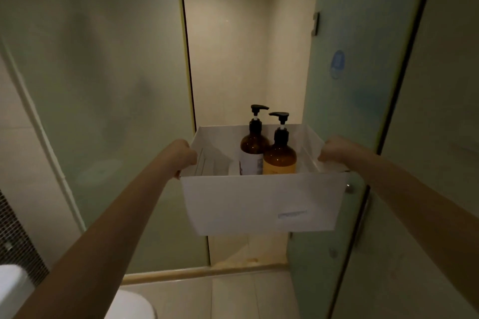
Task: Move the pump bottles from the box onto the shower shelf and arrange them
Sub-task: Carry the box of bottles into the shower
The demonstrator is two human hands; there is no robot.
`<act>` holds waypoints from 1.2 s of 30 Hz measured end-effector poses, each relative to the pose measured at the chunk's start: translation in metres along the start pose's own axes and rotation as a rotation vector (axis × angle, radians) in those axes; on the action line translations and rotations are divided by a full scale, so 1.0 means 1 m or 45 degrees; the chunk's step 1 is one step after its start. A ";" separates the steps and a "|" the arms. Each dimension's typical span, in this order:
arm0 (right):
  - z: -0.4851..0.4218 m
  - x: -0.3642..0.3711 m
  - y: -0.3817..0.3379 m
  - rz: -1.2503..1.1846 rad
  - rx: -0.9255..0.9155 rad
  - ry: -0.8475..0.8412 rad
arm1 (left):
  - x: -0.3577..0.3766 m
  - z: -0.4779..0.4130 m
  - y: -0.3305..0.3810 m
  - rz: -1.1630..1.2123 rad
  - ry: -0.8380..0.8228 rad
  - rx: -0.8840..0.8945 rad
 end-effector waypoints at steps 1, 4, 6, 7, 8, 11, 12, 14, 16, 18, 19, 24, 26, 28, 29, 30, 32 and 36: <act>-0.012 0.002 -0.001 0.000 0.001 -0.006 | 0.002 -0.010 0.001 0.003 -0.007 -0.005; -0.048 0.012 -0.006 0.017 -0.006 -0.021 | 0.010 -0.043 0.000 0.008 -0.049 -0.006; -0.074 0.019 -0.010 0.025 -0.021 -0.025 | 0.015 -0.070 -0.001 0.019 -0.085 -0.006; -0.088 0.023 -0.011 0.017 -0.025 -0.027 | 0.018 -0.084 -0.002 0.024 -0.093 -0.008; -0.102 0.026 -0.013 0.008 -0.029 -0.031 | 0.020 -0.100 -0.001 0.022 -0.094 -0.009; -0.146 0.038 -0.017 0.015 -0.019 -0.033 | 0.025 -0.152 -0.002 -0.007 -0.073 -0.003; -0.162 0.043 -0.019 0.011 -0.010 -0.028 | 0.027 -0.170 -0.001 -0.023 -0.068 0.004; -0.195 0.051 -0.022 0.014 0.016 -0.021 | 0.029 -0.208 0.002 -0.069 -0.064 0.020; -0.225 0.061 -0.025 -0.023 0.057 -0.018 | 0.033 -0.244 0.003 -0.114 -0.061 0.034; -0.254 0.069 -0.028 -0.027 0.096 -0.009 | 0.037 -0.280 0.005 -0.137 -0.075 0.058; -0.269 0.072 -0.028 -0.047 0.112 -0.006 | 0.040 -0.298 0.006 -0.144 -0.090 0.073; -0.339 0.084 -0.033 -0.083 0.136 0.025 | 0.055 -0.373 0.005 -0.154 -0.094 0.090; -0.365 0.089 -0.036 -0.079 0.142 0.040 | 0.060 -0.400 0.004 -0.147 -0.089 0.096; -0.393 0.096 -0.035 -0.069 0.172 0.039 | 0.068 -0.426 0.003 -0.138 -0.089 0.102; -0.406 0.099 -0.034 -0.059 0.184 0.038 | 0.072 -0.438 0.003 -0.135 -0.087 0.099; -0.424 0.102 -0.033 -0.047 0.185 0.035 | 0.079 -0.454 0.003 -0.140 -0.083 0.095; -0.455 0.107 -0.033 -0.014 0.170 0.020 | 0.089 -0.483 0.004 -0.155 -0.072 0.083; -0.505 0.112 -0.035 0.030 0.142 0.005 | 0.106 -0.531 0.008 -0.140 -0.079 0.060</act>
Point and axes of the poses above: each hand's wrist, its own z-axis away from the middle knuckle, its own x-axis out of the palm, y = z × x, the point moved 4 cm from there along -z, towards the middle knuckle, and after that the axes turned 3 degrees about -x, right-handed, at the moved point
